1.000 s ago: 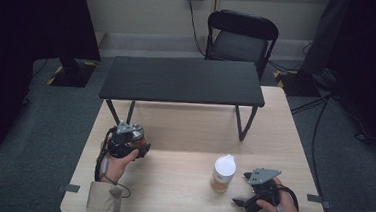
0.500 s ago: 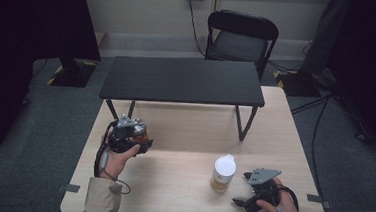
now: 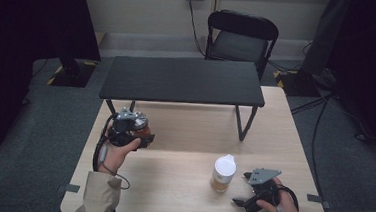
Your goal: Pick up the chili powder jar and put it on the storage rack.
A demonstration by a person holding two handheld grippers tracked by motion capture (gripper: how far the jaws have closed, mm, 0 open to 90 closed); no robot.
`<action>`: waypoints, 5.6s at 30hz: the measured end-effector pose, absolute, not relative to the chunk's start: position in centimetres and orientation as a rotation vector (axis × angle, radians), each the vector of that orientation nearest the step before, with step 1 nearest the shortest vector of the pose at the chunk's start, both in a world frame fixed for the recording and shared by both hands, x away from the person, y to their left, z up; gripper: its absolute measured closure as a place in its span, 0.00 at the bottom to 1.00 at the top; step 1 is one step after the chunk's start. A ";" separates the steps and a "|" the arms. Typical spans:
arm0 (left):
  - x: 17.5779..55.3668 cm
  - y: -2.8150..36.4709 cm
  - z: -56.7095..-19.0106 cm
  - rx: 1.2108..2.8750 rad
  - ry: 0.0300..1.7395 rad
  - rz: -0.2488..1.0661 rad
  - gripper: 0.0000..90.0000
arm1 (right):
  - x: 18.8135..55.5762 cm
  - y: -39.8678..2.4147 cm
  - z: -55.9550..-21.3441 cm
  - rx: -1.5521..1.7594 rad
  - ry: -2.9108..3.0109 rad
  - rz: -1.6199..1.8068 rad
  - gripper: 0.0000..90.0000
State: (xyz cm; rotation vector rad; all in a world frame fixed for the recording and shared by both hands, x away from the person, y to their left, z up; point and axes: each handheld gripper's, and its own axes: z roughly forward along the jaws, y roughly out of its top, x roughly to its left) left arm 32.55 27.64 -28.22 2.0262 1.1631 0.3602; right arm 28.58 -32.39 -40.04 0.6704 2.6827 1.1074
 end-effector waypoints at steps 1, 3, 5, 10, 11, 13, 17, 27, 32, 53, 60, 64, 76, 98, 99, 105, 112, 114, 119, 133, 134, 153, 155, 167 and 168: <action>32.6 27.6 -28.1 2.030 1.161 0.363 0.34 | 28.6 -32.4 -40.0 0.670 2.683 1.107 0.00; 32.7 27.6 -27.8 2.030 1.156 0.358 0.34 | 28.6 -32.4 -40.0 0.670 2.683 1.107 0.00; 32.9 27.5 -27.5 2.032 1.151 0.355 0.34 | 28.6 -32.4 -40.0 0.670 2.683 1.107 0.00; 33.1 27.4 -26.7 2.033 1.144 0.352 0.34 | 28.6 -32.4 -40.0 0.670 2.683 1.107 0.00; 33.2 27.4 -26.6 2.032 1.141 0.351 0.34 | 28.6 -32.4 -40.0 0.670 2.683 1.107 0.00; 33.3 27.3 -26.2 2.039 1.139 0.351 0.34 | 28.6 -32.4 -40.0 0.670 2.683 1.107 0.00; 33.6 27.2 -25.7 2.044 1.137 0.345 0.34 | 28.6 -32.4 -40.0 0.671 2.683 1.107 0.00; 34.3 26.9 -24.3 2.055 1.123 0.339 0.34 | 28.6 -32.4 -40.0 0.670 2.683 1.107 0.00; 34.8 26.6 -23.5 2.059 1.111 0.338 0.34 | 28.6 -32.4 -40.0 0.670 2.683 1.108 0.00; 36.1 25.3 -19.9 2.077 1.071 0.343 0.34 | 28.6 -32.4 -40.0 0.670 2.682 1.108 0.00; 36.7 24.9 -19.0 2.076 1.062 0.336 0.34 | 28.6 -32.4 -40.0 0.670 2.682 1.108 0.00; 37.1 24.6 -18.4 2.079 1.063 0.336 0.34 | 28.6 -32.4 -40.0 0.670 2.682 1.108 0.00; 38.3 24.2 -16.8 2.078 1.076 0.339 0.34 | 28.6 -32.4 -40.0 0.670 2.682 1.107 0.00; 40.8 22.0 -16.9 2.081 1.141 0.396 0.34 | 28.6 -32.4 -40.0 0.670 2.683 1.107 0.00; 41.0 21.9 -16.9 2.081 1.143 0.393 0.34 | 28.6 -32.4 -40.0 0.670 2.683 1.107 0.00; 41.6 21.3 -17.4 2.073 1.158 0.403 0.34 | 28.6 -32.4 -40.0 0.670 2.683 1.107 0.00; 42.1 21.0 -18.0 2.037 1.175 0.419 0.34 | 28.6 -32.4 -40.0 0.670 2.683 1.107 0.00; 42.2 20.7 -18.0 2.041 1.176 0.434 0.34 | 28.6 -32.4 -40.0 0.670 2.683 1.108 0.00; 42.4 20.1 -18.3 2.028 1.186 0.468 0.34 | 28.6 -32.4 -40.0 0.670 2.683 1.107 0.00; 42.4 18.8 -19.6 1.961 1.219 0.524 0.33 | 28.6 -32.4 -40.0 0.670 2.683 1.107 0.00; 42.5 18.9 -19.6 1.961 1.220 0.519 0.33 | 28.6 -32.4 -40.0 0.670 2.683 1.107 0.00; 40.6 19.8 -19.7 1.905 1.243 0.506 0.08 | 28.6 -32.4 -40.0 0.670 2.683 1.107 0.00; 40.3 19.9 -19.6 1.906 1.235 0.504 0.08 | 28.6 -32.4 -40.0 0.670 2.683 1.107 0.00; 38.4 20.9 -20.2 1.888 1.214 0.509 0.04 | 28.6 -32.4 -40.0 0.669 2.682 1.107 0.00; 38.2 21.1 -20.3 1.885 1.209 0.508 0.03 | 28.6 -32.4 -40.0 0.669 2.682 1.107 0.00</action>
